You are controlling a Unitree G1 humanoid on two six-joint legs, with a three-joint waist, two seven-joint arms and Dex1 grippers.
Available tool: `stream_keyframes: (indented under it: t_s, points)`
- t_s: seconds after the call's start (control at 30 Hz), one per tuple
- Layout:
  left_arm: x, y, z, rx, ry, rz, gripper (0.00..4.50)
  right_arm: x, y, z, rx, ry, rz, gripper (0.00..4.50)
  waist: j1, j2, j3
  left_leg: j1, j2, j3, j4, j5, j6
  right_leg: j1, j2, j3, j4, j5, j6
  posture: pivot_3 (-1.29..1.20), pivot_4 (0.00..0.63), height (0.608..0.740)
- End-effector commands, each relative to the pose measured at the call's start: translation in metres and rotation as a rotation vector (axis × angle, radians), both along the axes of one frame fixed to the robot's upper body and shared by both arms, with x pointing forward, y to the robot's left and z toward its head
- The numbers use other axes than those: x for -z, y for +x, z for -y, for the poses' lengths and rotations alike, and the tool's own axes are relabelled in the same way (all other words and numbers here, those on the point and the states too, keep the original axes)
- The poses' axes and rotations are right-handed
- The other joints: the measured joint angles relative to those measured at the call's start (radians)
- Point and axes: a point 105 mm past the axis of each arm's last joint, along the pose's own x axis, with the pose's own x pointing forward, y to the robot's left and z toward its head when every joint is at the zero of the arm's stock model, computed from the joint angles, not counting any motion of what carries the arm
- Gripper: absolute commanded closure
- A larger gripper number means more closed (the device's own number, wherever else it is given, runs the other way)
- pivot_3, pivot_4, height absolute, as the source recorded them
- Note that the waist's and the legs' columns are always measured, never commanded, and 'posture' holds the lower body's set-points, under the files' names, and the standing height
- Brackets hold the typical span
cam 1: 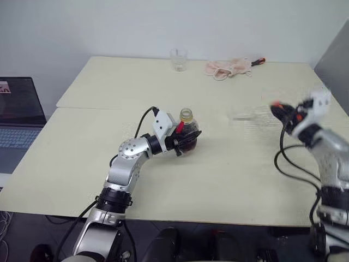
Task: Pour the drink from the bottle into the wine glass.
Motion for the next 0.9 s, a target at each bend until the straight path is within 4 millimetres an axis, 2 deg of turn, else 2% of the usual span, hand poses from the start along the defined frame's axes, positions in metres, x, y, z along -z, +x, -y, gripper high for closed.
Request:
stream_keyframes:
  t_s: [0.03, 0.13, 0.23, 0.27, 0.4, 0.47, 0.5, 0.53, 0.57, 0.67, 0.7, 0.73, 0.77, 0.8, 0.87, 0.9]
  points:
    - [-0.02, -0.003, 0.015, 0.075, -0.026, 0.073, 3.07, 0.003, -0.005, 0.02, 0.222, -0.018, 0.036, 3.3, -0.016, 0.0, 0.0, 0.001, 0.0, 0.002, 0.0, 0.0, 0.0, 0.0, 0.0, 0.003, 0.002, 0.0, 0.0, 0.0, 0.15, 0.74]
    - [-0.022, -0.002, 0.019, 0.098, -0.022, 0.077, 3.07, 0.034, -0.003, 0.032, 0.338, 0.031, -0.048, 3.3, -0.024, 0.001, 0.0, 0.004, 0.0, 0.003, -0.001, 0.0, 0.0, 0.0, 0.001, 0.005, 0.003, 0.0, 0.0, 0.0, 0.15, 0.74]
    - [-0.024, 0.0, 0.019, 0.103, -0.021, 0.079, 3.07, 0.038, -0.001, 0.036, 0.353, 0.022, -0.058, 3.3, -0.023, 0.001, 0.0, 0.005, 0.0, 0.004, -0.003, 0.0, 0.0, 0.0, 0.002, 0.007, 0.002, 0.0, 0.0, 0.0, 0.15, 0.74]
    - [-0.024, 0.0, 0.019, 0.104, -0.019, 0.08, 3.07, 0.037, -0.001, 0.038, 0.358, 0.014, -0.056, 2.58, -0.023, 0.001, 0.0, 0.005, 0.0, 0.004, -0.003, 0.0, 0.0, 0.0, 0.002, 0.007, 0.002, 0.0, 0.0, 0.0, 0.15, 0.74]
    - [-0.023, 0.001, 0.017, 0.103, -0.017, 0.08, 3.07, 0.028, -0.001, 0.044, 0.362, 0.007, -0.045, 1.29, -0.022, 0.001, 0.0, 0.005, 0.0, 0.005, -0.003, 0.0, 0.0, 0.0, 0.002, 0.008, 0.002, 0.0, 0.0, 0.0, 0.15, 0.74]
    - [-0.022, 0.002, 0.015, 0.09, -0.017, 0.078, 3.07, 0.013, -0.002, 0.041, 0.316, -0.013, -0.025, 0.65, -0.022, 0.001, 0.0, 0.005, 0.0, 0.005, -0.003, 0.0, 0.0, 0.0, 0.002, 0.008, 0.002, 0.0, 0.0, 0.0, 0.15, 0.74]
    - [-0.022, 0.003, 0.012, 0.072, -0.023, 0.073, 3.07, -0.002, -0.001, 0.033, 0.258, -0.045, -0.003, 0.26, -0.022, 0.001, 0.0, 0.005, 0.0, 0.005, -0.003, 0.0, 0.0, 0.0, 0.002, 0.009, 0.002, 0.0, 0.0, 0.0, 0.15, 0.74]
    - [-0.023, 0.006, 0.006, 0.045, -0.032, 0.066, 3.07, -0.022, 0.0, 0.015, 0.144, -0.079, 0.024, 0.0, -0.022, 0.002, 0.0, 0.005, 0.0, 0.005, -0.003, 0.0, 0.001, 0.0, 0.002, 0.009, 0.002, 0.0, 0.0, 0.0, 0.15, 0.74]
    - [-0.023, 0.011, 0.0, 0.008, -0.049, 0.053, 3.07, -0.037, -0.002, -0.012, -0.018, -0.134, 0.033, 0.0, -0.023, 0.003, 0.001, 0.005, 0.0, 0.005, -0.003, 0.0, 0.001, 0.0, 0.002, 0.009, 0.002, 0.0, 0.0, 0.0, 0.15, 0.74]
    - [-0.025, 0.019, -0.013, -0.062, -0.082, 0.03, 3.07, -0.048, -0.016, -0.059, -0.3, -0.207, -0.008, 0.0, -0.027, 0.004, 0.001, 0.005, 0.001, 0.004, -0.003, -0.001, 0.002, -0.001, 0.004, 0.011, 0.002, 0.0, 0.0, 0.0, 0.15, 0.74]
    - [-0.026, 0.024, -0.024, -0.117, -0.102, 0.025, 3.07, -0.061, -0.021, -0.081, -0.406, -0.23, 0.013, 0.0, -0.026, 0.003, 0.001, 0.006, 0.001, 0.002, -0.003, -0.001, 0.002, 0.0, 0.006, 0.011, 0.001, 0.0, 0.0, 0.0, 0.15, 0.74]
    - [-0.028, 0.033, -0.043, -0.208, -0.125, 0.019, 3.07, -0.078, -0.029, -0.119, -0.582, -0.266, 0.061, 0.0, -0.029, 0.003, 0.001, 0.006, 0.002, 0.001, -0.003, -0.001, 0.003, 0.0, 0.006, 0.01, 0.0, 0.0, 0.0, 0.0, 0.15, 0.74]
    - [-0.029, 0.039, -0.056, -0.271, -0.14, 0.016, 3.07, -0.088, -0.038, -0.143, -0.701, -0.295, 0.092, 0.0, -0.034, 0.003, 0.001, 0.007, 0.002, 0.0, -0.003, -0.002, 0.003, 0.0, 0.007, 0.012, 0.0, 0.0, 0.0, 0.0, 0.15, 0.74]
    - [-0.028, 0.043, -0.069, -0.329, -0.137, 0.02, 3.07, -0.092, -0.05, -0.169, -0.842, -0.302, 0.105, 0.0, -0.04, 0.003, 0.001, 0.007, 0.002, 0.0, -0.004, -0.002, 0.003, -0.001, 0.008, 0.014, 0.0, 0.0, 0.0, 0.0, 0.15, 0.74]
    - [-0.024, 0.055, -0.095, -0.45, -0.123, 0.017, 3.07, -0.079, -0.068, -0.205, -1.047, -0.318, 0.049, 0.0, -0.038, 0.002, 0.0, 0.008, 0.002, -0.002, -0.005, -0.002, 0.004, -0.001, 0.009, 0.014, -0.001, 0.0, 0.0, 0.0, 0.15, 0.74]
    - [-0.022, 0.062, -0.113, -0.537, -0.113, 0.021, 3.07, -0.073, -0.069, -0.222, -1.1, -0.314, 0.044, 0.0, -0.034, -0.002, -0.002, 0.008, 0.003, -0.003, -0.007, -0.002, 0.003, 0.0, 0.009, 0.013, -0.003, 0.0, 0.0, 0.0, 0.15, 0.74]
